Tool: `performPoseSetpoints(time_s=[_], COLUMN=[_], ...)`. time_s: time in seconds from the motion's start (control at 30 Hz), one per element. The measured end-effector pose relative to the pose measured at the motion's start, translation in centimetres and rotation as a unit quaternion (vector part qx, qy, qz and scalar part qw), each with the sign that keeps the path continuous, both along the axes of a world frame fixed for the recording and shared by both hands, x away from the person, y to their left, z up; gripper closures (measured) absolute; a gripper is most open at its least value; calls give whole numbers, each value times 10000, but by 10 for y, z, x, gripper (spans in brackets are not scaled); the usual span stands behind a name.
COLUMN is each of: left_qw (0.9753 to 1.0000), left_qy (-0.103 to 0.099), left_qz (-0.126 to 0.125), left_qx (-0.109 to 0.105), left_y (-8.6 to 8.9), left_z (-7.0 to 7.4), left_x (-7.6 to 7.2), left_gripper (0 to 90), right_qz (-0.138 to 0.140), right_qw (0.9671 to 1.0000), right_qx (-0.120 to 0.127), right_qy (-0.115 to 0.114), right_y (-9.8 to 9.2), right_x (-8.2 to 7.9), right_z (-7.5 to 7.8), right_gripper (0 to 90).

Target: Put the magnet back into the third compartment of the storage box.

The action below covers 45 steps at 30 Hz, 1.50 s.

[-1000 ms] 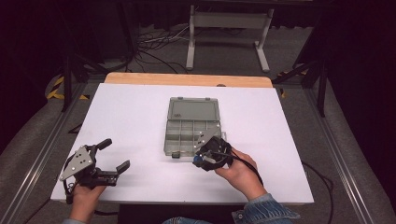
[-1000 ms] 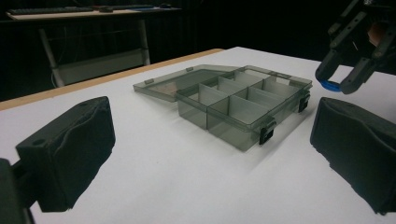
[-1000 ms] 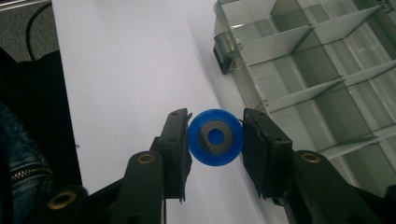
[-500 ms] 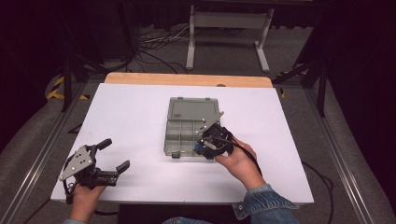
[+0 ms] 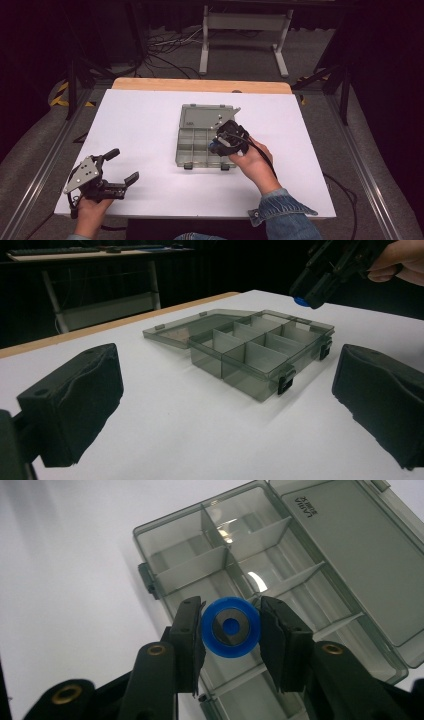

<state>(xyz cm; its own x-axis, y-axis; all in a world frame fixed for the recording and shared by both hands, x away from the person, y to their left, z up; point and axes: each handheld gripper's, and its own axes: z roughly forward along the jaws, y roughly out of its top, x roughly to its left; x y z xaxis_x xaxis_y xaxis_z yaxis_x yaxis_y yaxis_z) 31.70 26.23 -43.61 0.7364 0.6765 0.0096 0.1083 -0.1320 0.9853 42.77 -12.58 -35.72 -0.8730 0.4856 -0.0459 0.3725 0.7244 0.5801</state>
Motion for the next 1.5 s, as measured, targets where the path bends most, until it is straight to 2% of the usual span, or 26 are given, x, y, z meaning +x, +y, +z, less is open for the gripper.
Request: performPoseSetpoints(time_s=[0.4,1.0,1.5], left_qw=[10000,10000,10000], left_qy=[7,11,10], left_qz=[0,-2,-2], left_qx=[5,9,8], left_y=[0,0,0], left_z=[0,0,0], left_x=[0,0,0], left_gripper=[6,6,6], right_qz=[-259,-678,-798], right_qw=[9997,9977,9965], right_qx=[13,13,-145], right_qy=[-13,51,206], right_y=[1,-3,0], right_x=[21,49,61], right_z=[0,-12,-29], right_gripper=[621,621,621])
